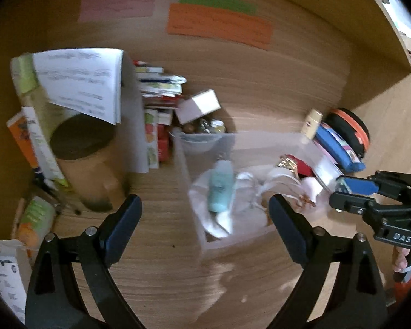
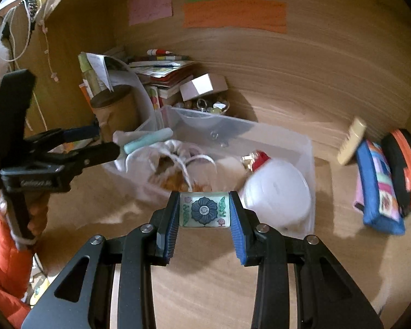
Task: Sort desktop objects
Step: 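Open the left tool to drop the gourd while the right tool carries the tile to the box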
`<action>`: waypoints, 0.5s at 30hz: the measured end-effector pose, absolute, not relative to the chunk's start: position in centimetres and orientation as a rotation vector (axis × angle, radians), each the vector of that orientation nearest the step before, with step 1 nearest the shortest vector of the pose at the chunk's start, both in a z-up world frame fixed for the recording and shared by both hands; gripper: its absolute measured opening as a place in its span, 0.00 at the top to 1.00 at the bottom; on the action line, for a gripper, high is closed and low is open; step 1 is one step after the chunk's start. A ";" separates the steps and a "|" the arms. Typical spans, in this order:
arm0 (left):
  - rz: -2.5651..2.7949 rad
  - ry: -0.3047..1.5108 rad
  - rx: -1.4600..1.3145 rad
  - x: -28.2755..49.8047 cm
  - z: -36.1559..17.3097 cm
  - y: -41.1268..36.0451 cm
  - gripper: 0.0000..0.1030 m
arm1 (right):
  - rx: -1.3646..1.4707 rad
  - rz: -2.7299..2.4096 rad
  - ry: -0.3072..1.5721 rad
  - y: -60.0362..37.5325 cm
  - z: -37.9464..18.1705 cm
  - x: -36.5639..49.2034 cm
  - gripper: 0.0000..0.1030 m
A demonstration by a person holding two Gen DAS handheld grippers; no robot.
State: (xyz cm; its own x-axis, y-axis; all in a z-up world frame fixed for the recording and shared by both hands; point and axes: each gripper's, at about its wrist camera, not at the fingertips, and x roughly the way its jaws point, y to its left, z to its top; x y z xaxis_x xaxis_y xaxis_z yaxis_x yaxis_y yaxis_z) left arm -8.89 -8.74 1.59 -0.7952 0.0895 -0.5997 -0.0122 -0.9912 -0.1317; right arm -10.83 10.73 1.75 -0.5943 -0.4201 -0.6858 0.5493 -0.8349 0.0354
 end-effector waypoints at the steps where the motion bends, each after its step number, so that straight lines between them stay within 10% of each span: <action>1: 2.924 -0.200 -0.978 -8.8 1.6 -8.9 0.08 | 0.966 -2.385 0.251 10.3 1.6 -11.3 0.70; 15: 2.871 -0.251 -1.056 -10.0 -0.1 -8.0 0.07 | 0.971 -2.368 0.372 6.8 -0.4 -15.2 0.70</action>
State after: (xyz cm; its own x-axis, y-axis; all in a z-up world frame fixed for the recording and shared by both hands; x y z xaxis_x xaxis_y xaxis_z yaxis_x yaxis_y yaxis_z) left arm -10.02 -8.01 -0.06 -0.7612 0.1235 -0.6367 -0.0113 -0.9841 -0.1775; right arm -15.21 6.77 -0.38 -0.5890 -0.3826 -0.7118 0.5823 -0.8117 -0.0455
